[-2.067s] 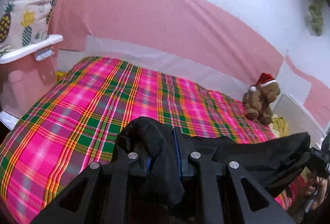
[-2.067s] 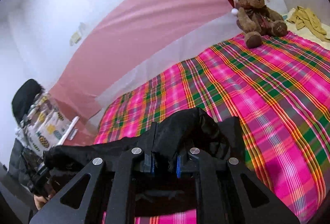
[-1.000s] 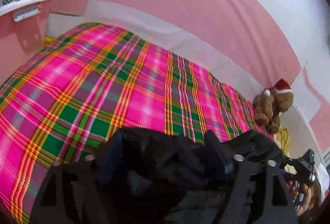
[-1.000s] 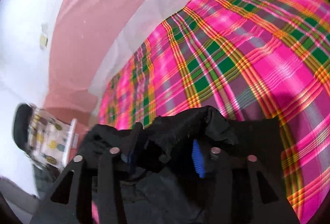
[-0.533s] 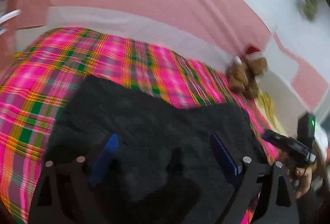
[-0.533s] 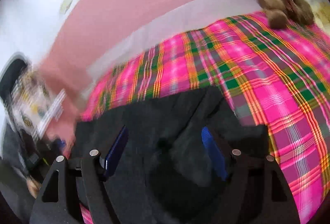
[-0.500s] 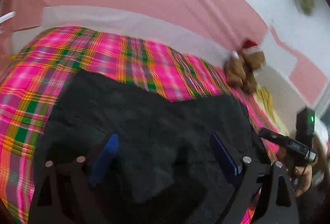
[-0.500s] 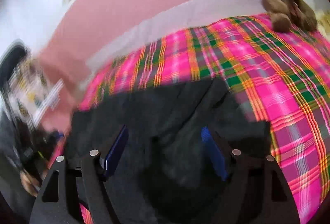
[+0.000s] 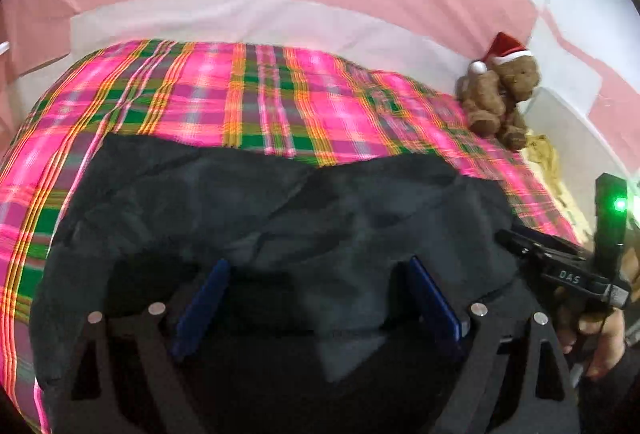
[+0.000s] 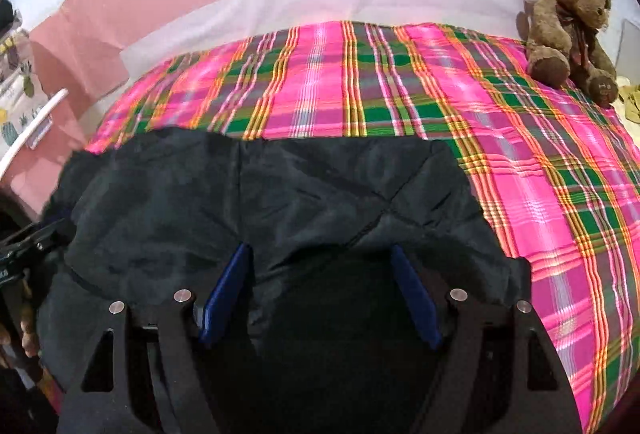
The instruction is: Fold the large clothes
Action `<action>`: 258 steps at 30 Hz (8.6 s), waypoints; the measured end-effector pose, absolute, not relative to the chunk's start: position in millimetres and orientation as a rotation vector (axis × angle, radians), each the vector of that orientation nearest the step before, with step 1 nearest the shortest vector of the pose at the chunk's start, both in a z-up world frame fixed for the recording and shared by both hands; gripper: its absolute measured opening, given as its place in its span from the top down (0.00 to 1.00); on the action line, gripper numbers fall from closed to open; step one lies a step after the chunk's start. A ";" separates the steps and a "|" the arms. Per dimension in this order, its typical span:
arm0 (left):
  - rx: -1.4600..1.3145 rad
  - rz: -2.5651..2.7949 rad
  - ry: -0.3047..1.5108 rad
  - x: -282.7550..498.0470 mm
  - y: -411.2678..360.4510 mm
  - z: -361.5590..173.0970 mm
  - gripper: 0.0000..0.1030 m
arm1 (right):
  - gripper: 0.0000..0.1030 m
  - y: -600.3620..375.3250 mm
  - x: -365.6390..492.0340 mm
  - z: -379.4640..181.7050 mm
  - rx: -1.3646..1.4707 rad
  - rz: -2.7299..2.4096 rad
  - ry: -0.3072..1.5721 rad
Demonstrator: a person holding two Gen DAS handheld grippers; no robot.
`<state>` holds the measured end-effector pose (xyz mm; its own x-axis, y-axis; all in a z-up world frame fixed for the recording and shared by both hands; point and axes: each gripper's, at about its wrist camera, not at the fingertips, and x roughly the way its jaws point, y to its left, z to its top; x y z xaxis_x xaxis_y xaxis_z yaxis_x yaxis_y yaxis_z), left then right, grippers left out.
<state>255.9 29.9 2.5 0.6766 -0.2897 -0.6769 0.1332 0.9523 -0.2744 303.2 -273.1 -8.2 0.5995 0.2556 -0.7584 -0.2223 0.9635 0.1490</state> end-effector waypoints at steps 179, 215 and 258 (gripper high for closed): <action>-0.113 -0.092 0.756 206.7 123.5 -20.5 0.27 | 0.44 -338.7 226.0 -3.6 0.065 0.174 0.849; -0.351 -0.210 0.895 234.1 183.5 -63.9 0.24 | 0.29 -400.7 259.0 -61.4 0.397 0.260 1.004; -0.287 -0.282 0.896 250.9 158.7 -70.6 0.58 | 0.59 -395.1 292.1 -85.8 0.510 0.441 1.043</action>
